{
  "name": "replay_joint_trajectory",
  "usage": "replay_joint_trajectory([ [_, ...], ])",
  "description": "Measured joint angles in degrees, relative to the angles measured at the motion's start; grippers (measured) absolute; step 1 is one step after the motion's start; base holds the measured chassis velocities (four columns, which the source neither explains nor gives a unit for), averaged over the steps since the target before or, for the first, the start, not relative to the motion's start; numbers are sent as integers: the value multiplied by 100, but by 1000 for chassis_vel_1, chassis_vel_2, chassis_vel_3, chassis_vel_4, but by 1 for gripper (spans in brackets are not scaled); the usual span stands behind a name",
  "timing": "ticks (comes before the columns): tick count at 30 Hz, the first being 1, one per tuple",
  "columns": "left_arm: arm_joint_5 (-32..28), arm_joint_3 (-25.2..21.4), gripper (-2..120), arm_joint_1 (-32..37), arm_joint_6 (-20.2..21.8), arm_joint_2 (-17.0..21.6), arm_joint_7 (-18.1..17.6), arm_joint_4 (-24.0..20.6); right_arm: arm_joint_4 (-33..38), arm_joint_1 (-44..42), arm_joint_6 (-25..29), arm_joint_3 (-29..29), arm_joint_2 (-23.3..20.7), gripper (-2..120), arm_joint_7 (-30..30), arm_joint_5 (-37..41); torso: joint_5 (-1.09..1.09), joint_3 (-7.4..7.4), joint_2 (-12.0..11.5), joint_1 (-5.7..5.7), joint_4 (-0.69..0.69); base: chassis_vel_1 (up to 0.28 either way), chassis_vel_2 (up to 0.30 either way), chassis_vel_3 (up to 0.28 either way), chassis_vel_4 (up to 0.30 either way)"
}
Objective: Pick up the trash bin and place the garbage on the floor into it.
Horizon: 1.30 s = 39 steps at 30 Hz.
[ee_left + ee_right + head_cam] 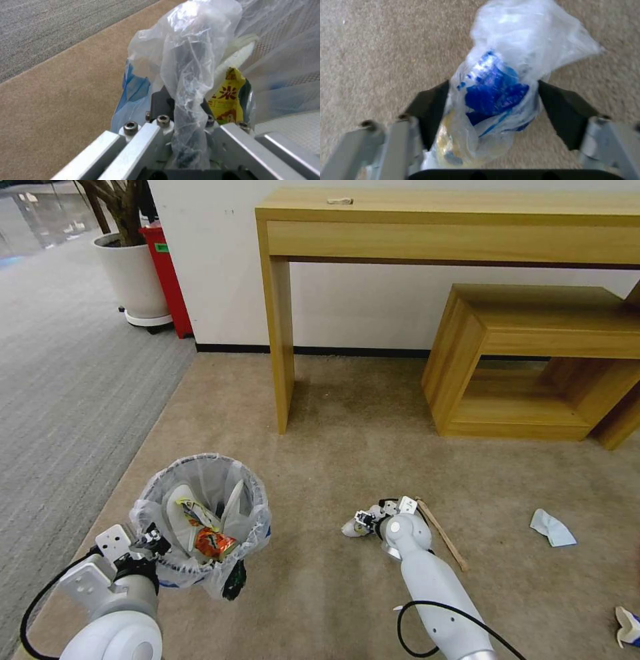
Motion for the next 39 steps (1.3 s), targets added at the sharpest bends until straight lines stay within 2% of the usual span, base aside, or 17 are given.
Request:
replay_joint_trajectory([
  [6,0,4,0,-7,-1,33,2,37,-410,209,162,74,149,42,-353,-377,0,0,0,0,0,0,0,0,0],
  [8,0,2,0,-9,-1,39,2,42,-446,227,175,84,165,39,-390,-417,0,0,0,0,0,0,0,0,0],
  [9,0,1,0,-16,-2,49,3,53,-481,248,193,95,187,32,-437,-476,0,0,0,0,0,0,0,0,0],
  [13,0,2,0,-29,-1,57,3,67,-468,240,205,94,186,22,-480,-521,0,0,0,0,0,0,0,0,0],
  [16,2,19,0,-36,-1,58,3,87,-317,132,240,62,97,6,-511,-542,1,0,0,0,0,0,0,0,0],
  [21,3,46,0,-21,-1,59,3,93,82,-129,649,-106,-116,0,-628,-505,2,0,0,0,1,0,0,0,0],
  [24,27,96,0,0,-7,50,11,143,1408,-669,1302,-394,-550,0,-892,-98,1,-1,0,0,-1,0,0,0,0],
  [25,27,96,0,0,-7,50,11,143,1408,-669,1302,-394,-550,0,-892,-98,1,-1,0,0,-1,0,0,0,0],
  [27,78,140,0,15,-24,25,23,193,2314,-957,1623,-488,-789,0,-1098,134,2,0,0,0,-1,0,0,0,0],
  [28,78,140,0,15,-24,25,23,193,2314,-957,1623,-488,-789,0,-1098,134,2,0,0,0,-1,0,0,0,0],
  [29,110,223,0,22,-38,-21,26,236,3262,-1180,1855,-519,-1009,0,-1446,392,2,-1,0,0,0,0,0,0,0],
  [31,116,328,0,19,-39,-85,30,257,3969,-1308,2060,-527,-1155,0,-1884,569,-1,-1,1,0,0,0,0,0,0],
  [32,116,328,0,19,-39,-85,30,257,3969,-1308,2060,-527,-1155,0,-1884,569,-1,-1,1,0,0,0,0,0,0],
  [35,123,497,0,12,-40,-172,32,264,4742,-1429,2450,-596,-1342,0,-3088,804,1,-1,1,0,0,0,0,0,0],
  [36,123,497,0,12,-40,-172,32,264,4742,-1429,2450,-596,-1342,0,-3088,804,1,-1,1,0,0,0,0,0,0],
  [38,215,586,0,24,-51,-176,52,264,4864,-1485,2819,-737,-1377,0,-3953,878,1,-1,1,-1,0,0,0,0,0],
  [39,215,586,0,24,-51,-176,52,264,4864,-1485,2819,-737,-1377,0,-3953,878,1,-1,1,-1,0,0,0,0,0],
])
